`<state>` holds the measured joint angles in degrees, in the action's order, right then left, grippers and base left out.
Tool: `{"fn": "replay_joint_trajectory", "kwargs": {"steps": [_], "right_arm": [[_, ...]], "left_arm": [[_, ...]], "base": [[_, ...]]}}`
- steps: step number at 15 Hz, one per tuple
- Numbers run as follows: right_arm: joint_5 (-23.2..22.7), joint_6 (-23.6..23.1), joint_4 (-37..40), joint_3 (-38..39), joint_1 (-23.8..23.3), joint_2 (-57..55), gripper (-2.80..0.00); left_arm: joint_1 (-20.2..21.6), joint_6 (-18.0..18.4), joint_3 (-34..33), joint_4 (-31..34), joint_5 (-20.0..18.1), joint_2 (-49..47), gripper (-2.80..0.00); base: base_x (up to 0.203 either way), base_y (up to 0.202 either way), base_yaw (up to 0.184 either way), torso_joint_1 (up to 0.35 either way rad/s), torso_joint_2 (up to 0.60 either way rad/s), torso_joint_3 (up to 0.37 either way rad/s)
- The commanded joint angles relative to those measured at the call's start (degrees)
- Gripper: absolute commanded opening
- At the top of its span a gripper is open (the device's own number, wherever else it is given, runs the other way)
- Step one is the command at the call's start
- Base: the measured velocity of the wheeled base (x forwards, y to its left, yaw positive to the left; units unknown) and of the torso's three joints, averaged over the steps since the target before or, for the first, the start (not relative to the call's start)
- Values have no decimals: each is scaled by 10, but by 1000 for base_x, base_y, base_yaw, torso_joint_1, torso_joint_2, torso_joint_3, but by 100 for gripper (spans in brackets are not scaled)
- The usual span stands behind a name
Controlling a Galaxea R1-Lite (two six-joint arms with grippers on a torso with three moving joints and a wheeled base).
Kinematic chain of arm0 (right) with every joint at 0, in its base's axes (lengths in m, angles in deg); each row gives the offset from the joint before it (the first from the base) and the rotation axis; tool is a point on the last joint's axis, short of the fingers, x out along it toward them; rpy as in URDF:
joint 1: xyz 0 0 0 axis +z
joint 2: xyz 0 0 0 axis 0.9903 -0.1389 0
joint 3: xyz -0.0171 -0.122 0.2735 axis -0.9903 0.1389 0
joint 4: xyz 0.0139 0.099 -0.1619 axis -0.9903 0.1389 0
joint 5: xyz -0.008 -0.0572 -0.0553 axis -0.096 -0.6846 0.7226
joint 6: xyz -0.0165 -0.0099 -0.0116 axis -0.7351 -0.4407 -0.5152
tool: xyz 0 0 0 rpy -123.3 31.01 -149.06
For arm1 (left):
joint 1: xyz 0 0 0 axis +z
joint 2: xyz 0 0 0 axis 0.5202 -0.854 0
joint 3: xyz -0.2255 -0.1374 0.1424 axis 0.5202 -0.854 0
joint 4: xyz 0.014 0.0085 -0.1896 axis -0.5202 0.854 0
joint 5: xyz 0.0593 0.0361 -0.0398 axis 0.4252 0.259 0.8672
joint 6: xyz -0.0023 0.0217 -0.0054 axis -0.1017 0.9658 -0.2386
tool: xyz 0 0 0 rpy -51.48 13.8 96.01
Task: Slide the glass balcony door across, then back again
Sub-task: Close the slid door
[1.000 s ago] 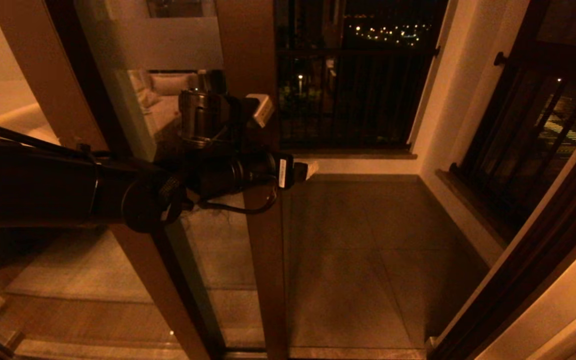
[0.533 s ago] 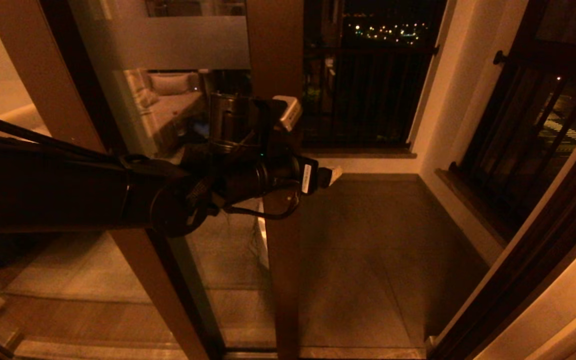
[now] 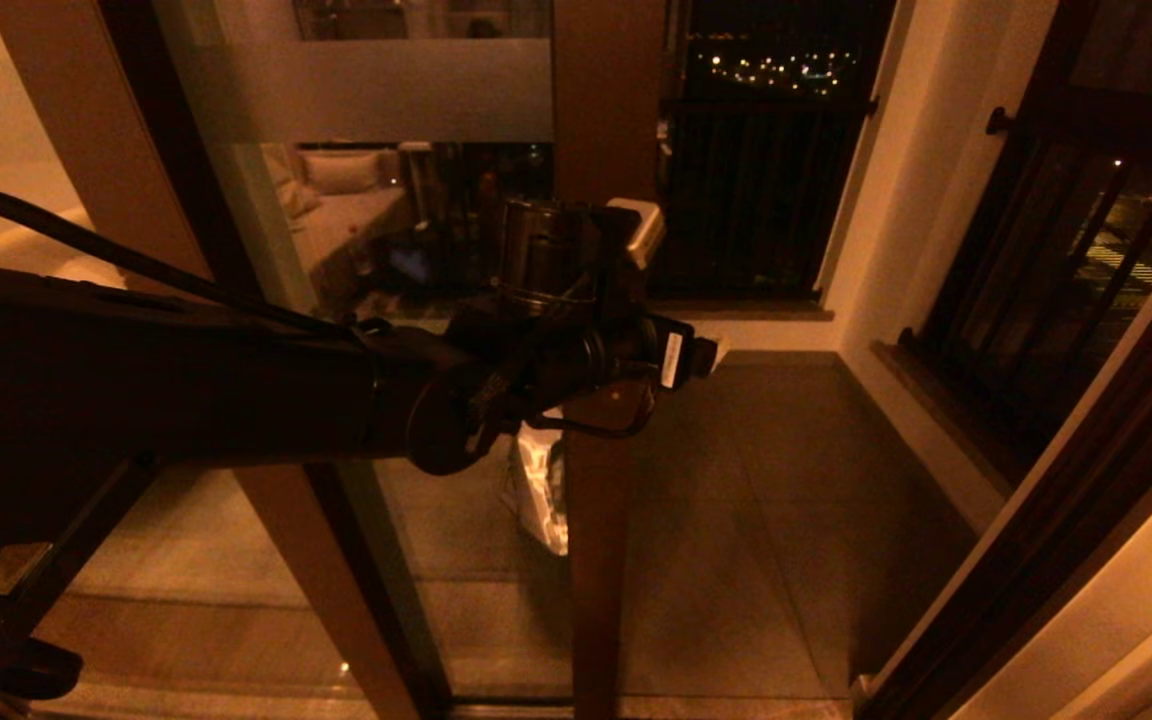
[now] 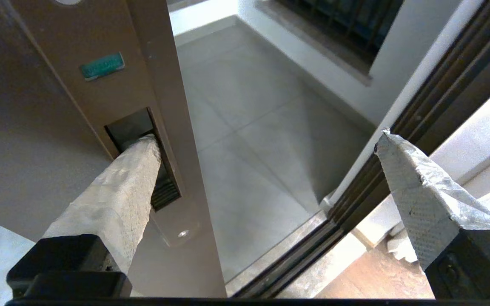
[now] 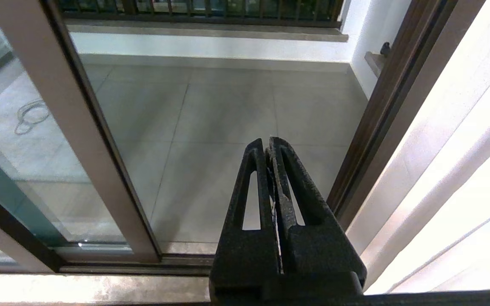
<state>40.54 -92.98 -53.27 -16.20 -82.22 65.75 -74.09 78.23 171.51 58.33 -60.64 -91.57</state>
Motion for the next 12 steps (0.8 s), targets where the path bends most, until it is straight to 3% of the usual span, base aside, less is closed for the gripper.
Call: {"fn": "replay_joint_trajectory", "kwargs": {"steps": [1,7,12], "right_arm": [[0,0,0,0,0,-1,-280],[0,0,0,0,0,-1,-280],[0,0,0,0,0,-1,-280]], "left_arm": [[-9,0,3,-2,-2,-11,0],[-34,0,-25,-2,1,35,0],[-33,0,-160,-3,16,182,0]], "base": [[0,0,0,0,0,0],[0,0,0,0,0,0],[0,0,0,0,0,0]]}}
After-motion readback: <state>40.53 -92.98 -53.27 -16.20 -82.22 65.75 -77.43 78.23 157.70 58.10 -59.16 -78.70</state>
